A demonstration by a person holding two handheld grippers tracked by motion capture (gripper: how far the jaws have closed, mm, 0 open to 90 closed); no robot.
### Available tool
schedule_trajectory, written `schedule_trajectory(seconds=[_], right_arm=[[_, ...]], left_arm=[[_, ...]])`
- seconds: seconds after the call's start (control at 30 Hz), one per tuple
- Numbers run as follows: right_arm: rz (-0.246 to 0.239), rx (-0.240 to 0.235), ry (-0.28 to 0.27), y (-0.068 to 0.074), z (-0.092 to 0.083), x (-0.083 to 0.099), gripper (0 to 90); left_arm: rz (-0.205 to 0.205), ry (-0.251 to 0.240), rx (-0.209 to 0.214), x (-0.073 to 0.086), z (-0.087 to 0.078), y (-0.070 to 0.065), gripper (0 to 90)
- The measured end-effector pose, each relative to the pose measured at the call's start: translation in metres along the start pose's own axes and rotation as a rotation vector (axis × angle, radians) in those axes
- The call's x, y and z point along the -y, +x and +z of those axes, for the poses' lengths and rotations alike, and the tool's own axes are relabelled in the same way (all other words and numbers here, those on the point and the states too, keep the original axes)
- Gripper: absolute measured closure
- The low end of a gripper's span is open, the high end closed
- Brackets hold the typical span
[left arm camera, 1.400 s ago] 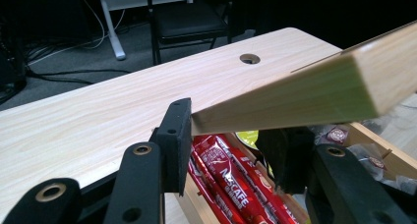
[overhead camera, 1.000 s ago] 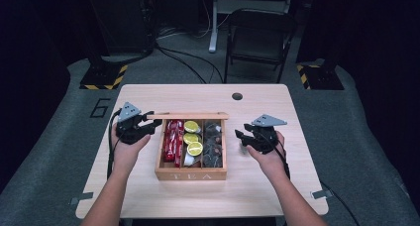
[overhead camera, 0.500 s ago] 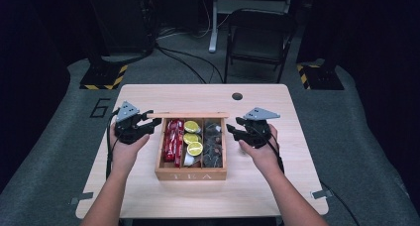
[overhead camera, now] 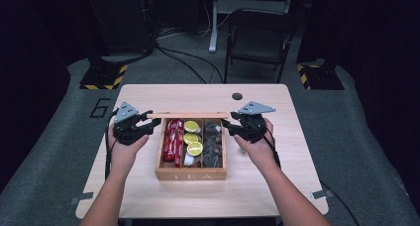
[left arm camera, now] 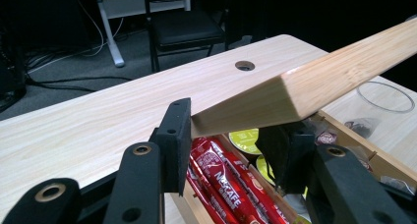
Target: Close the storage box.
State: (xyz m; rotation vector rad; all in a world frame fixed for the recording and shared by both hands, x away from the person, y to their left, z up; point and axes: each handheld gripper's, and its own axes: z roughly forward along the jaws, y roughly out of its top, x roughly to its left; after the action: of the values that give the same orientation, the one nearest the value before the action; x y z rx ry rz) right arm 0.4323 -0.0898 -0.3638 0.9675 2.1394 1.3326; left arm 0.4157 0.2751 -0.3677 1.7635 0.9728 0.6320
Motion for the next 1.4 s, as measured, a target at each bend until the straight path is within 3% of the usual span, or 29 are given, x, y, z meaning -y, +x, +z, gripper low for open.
schedule_trajectory(seconds=[0.5,0.67,0.8,1.03,1.23,1.4], right_arm=[[-0.028,0.006,-0.02,0.007,0.0,-0.004,58.1],[0.005,-0.001,-0.026,0.008,-0.003,-0.006,57.4],[-0.013,-0.002,-0.026,0.009,-0.006,-0.008,57.6],[-0.001,0.001,-0.021,0.01,-0.006,-0.01,57.9],[-0.012,-0.01,-0.023,0.009,-0.006,-0.008,57.4],[0.007,-0.014,-0.023,0.009,-0.006,-0.007,57.3]], left_arm=[[0.008,0.005,-0.001,0.0,-0.003,-0.002,56.6],[0.008,0.006,-0.001,-0.001,-0.004,-0.003,56.7],[0.013,0.0,0.0,-0.004,-0.008,-0.004,56.7],[0.02,0.002,-0.003,-0.006,-0.009,-0.005,56.8],[0.022,0.012,-0.007,-0.006,-0.01,-0.006,56.9],[0.016,0.036,-0.016,-0.008,-0.011,-0.008,57.1]])
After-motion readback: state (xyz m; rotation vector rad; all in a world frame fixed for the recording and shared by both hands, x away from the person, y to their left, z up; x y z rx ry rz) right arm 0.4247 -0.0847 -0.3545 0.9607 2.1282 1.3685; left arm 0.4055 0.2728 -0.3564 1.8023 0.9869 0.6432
